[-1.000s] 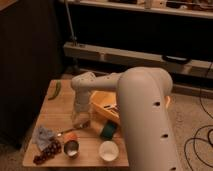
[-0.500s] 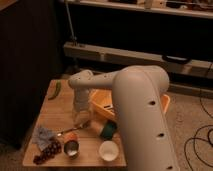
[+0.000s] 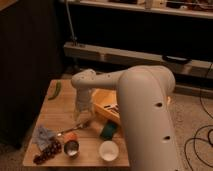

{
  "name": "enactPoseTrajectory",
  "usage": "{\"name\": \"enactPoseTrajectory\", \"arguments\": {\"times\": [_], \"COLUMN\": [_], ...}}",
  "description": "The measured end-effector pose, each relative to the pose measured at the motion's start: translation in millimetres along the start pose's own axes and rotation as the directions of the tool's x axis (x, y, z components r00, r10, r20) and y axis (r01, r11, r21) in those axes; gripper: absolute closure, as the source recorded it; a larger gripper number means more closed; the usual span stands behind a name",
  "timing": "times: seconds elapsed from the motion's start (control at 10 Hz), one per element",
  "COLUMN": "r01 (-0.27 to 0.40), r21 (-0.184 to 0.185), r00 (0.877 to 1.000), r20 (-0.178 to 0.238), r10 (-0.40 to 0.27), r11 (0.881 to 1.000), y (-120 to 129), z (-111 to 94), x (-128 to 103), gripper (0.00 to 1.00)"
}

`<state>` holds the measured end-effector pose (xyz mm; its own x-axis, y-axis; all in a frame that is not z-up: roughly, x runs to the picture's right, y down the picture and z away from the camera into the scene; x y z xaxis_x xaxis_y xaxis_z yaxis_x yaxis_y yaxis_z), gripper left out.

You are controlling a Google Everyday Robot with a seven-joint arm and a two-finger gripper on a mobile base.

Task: Place fork in tray

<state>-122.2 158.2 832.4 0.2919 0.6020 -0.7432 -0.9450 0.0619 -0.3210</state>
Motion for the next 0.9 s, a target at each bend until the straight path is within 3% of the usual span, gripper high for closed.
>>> {"name": "enactPoseTrajectory", "arguments": {"times": [0.4,0.9], "r01": [-0.025,-0.05], "r21": [0.025,0.012], "r00": [0.999,0.997], "r20": [-0.025,-0.049], "r10": [0.025,0.051], "r11": [0.999,0.999], "y": [-6,-12], "z": [2,12], "x": [3,11], "gripper": [0.35,0.35]}}
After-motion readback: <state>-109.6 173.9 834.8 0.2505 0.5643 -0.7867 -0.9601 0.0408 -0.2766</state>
